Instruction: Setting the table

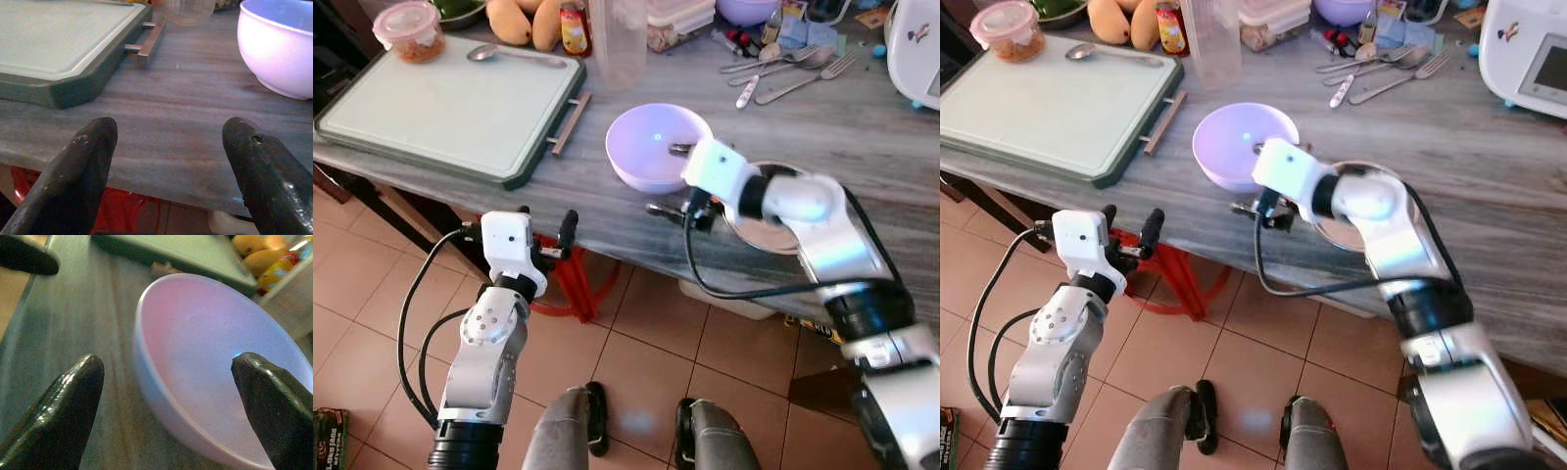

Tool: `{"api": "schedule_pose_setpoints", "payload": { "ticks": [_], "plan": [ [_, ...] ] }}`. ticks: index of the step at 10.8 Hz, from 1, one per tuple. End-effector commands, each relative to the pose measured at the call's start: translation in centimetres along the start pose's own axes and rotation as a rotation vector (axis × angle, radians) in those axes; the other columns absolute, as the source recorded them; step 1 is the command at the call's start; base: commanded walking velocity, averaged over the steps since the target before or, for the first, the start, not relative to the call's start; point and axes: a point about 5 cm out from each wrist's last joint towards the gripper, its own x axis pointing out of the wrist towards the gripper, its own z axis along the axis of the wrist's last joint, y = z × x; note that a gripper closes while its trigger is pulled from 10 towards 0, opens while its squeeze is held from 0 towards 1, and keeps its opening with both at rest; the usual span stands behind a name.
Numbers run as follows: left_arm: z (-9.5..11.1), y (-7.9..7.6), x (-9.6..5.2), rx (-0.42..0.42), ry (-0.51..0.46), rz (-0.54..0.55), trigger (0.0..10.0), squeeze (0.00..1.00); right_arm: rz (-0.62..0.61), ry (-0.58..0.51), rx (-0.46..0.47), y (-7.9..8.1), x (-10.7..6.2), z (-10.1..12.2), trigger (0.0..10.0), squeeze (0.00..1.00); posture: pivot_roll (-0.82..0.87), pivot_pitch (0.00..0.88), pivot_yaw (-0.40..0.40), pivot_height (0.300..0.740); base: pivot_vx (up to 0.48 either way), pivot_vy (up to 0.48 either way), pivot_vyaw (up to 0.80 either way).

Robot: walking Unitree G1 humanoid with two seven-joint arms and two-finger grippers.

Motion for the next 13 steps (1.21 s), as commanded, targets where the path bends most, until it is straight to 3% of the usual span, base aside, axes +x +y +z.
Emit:
{"api": "schedule_pose_setpoints", "payload": {
  "ticks": [1, 4, 6, 7, 9, 13],
  "plan": [
    [-0.3, 0.4, -0.1, 0.005, 0.011, 0.009, 10.0, 0.00, -0.041, -0.062, 0.014, -0.4, -0.5, 1.0, 10.0, 0.00, 0.00, 0.153, 0.068, 0.740, 0.000, 0.000, 0.00],
    [-0.4, 0.0, -0.1, -0.006, 0.003, 0.005, 10.0, 0.00, -0.431, -0.197, -0.010, -1.5, -3.3, 2.3, 10.0, 0.00, -0.02, 0.155, 0.063, 0.740, 0.000, 0.000, 0.00],
    [-0.5, -0.1, -0.1, -0.011, 0.004, 0.004, 10.0, 0.00, -0.648, -0.125, -0.005, -2.1, -4.6, 1.3, 10.0, 0.00, -0.03, 0.160, 0.065, 0.740, 0.000, 0.000, 0.00],
    [-0.5, -0.1, -0.2, -0.012, 0.006, 0.002, 10.0, 0.00, -0.743, -0.065, 0.059, -1.7, -4.8, -0.1, 10.0, 0.00, -0.02, 0.168, 0.073, 0.740, 0.000, 0.000, 0.00],
    [-0.4, 0.3, -0.4, -0.004, 0.011, 0.000, 10.0, 0.00, -0.835, 0.053, 0.204, 0.0, -4.8, -2.9, 10.0, 0.00, -0.02, 0.176, 0.079, 0.740, 0.000, 0.000, 0.00],
    [-0.6, 0.1, -0.6, -0.003, 0.018, -0.002, 10.0, 0.00, -0.861, 0.206, 0.412, 2.0, -4.3, -5.5, 10.0, 0.00, -0.02, 0.186, 0.074, 0.740, 0.000, 0.000, 0.00]
  ]
}}
